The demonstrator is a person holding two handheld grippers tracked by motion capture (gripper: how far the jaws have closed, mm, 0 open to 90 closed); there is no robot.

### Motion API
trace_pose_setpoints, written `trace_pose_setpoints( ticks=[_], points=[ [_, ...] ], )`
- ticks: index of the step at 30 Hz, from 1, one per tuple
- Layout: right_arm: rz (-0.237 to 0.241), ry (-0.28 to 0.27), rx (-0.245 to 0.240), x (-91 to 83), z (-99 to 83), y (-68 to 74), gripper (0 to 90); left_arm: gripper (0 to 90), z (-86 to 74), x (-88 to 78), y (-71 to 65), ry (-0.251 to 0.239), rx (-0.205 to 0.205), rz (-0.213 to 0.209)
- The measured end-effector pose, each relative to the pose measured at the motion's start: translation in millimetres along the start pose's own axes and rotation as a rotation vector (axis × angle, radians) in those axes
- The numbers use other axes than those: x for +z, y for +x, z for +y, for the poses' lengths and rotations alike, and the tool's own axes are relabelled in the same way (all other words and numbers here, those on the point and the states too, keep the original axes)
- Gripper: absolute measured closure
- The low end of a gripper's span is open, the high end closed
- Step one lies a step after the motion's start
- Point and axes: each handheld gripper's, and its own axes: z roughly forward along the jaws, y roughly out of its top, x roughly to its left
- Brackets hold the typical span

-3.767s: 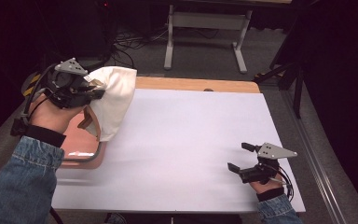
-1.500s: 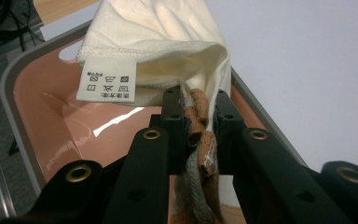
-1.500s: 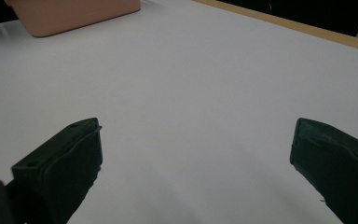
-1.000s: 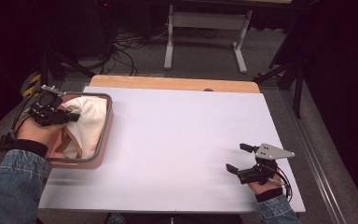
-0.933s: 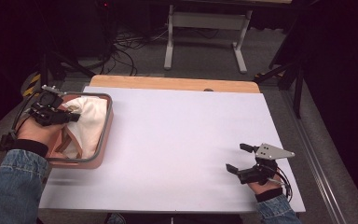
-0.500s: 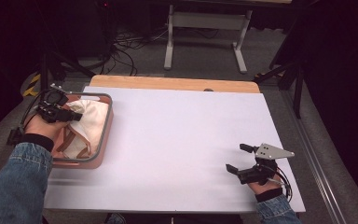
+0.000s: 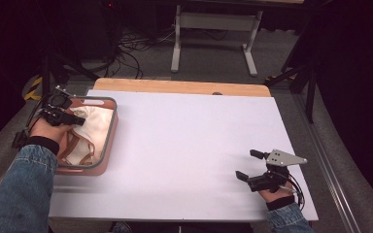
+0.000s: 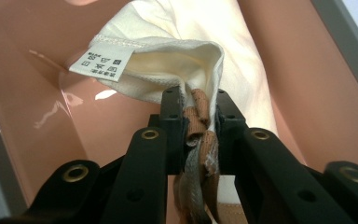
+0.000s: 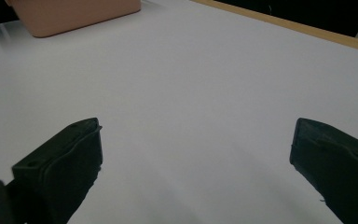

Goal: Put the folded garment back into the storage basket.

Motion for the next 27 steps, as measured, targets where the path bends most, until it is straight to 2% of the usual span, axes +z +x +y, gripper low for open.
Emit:
trace_pose_setpoints(
  ticks=[6,11,15,18,22,24,27],
  points=[
    [0.000,0.001,0.001,0.0,-0.1,0.0,3.0,77.9,-2.1,4.2,2.7,0.008,-0.017,0.005],
    [0.000,0.002,-0.002,0.2,0.0,0.6,3.0,77.8,0.0,9.1,3.8,0.012,-0.013,0.021],
    [-0.001,0.002,-0.001,0.0,-0.4,0.1,3.0,77.5,1.9,12.4,2.8,0.010,-0.019,0.016],
    [0.002,0.005,-0.002,0.4,-0.5,0.4,3.0,76.0,3.0,13.9,3.1,0.016,-0.023,0.033],
    [0.001,0.000,-0.003,-0.4,-0.3,0.5,3.0,70.5,2.6,13.3,5.8,0.014,-0.042,0.068],
    [0.002,-0.002,-0.003,-0.7,-0.2,0.4,3.0,61.2,1.4,10.6,7.6,0.008,-0.058,0.092],
    [0.004,-0.002,-0.003,-0.4,-0.2,0.8,3.0,55.8,0.0,5.7,9.7,0.004,-0.064,0.131]
  ],
)
